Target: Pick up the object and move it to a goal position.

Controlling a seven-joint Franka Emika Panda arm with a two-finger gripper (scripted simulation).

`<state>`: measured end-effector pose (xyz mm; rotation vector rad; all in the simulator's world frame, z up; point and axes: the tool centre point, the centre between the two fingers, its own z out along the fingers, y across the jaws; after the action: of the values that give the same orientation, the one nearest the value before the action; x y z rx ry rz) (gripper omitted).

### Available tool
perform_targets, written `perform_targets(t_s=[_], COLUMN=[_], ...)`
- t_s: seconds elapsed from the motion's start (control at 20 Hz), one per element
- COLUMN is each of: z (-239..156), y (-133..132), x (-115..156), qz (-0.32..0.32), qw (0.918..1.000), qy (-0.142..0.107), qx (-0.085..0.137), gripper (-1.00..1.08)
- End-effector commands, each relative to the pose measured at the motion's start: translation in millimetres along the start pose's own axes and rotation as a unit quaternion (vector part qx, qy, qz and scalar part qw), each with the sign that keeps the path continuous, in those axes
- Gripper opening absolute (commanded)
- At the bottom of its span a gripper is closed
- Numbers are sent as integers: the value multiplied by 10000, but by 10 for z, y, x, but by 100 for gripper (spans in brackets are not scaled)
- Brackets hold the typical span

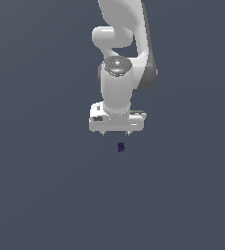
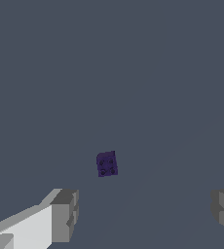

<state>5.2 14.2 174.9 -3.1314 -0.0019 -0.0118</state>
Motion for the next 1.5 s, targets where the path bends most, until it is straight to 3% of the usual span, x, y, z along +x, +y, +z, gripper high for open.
perform_targets(t_s=[0.0,0.5,0.8,1.45], z=[0,-19,22,810], y=[0,4,-6,-217], x=[0,74,65,-137], qz=[0,117,82,-584], qw=[10000,9997,9998,9983], qy=[0,117,107,-8], qx=[0,154,139,-19], gripper=[100,100,100,100])
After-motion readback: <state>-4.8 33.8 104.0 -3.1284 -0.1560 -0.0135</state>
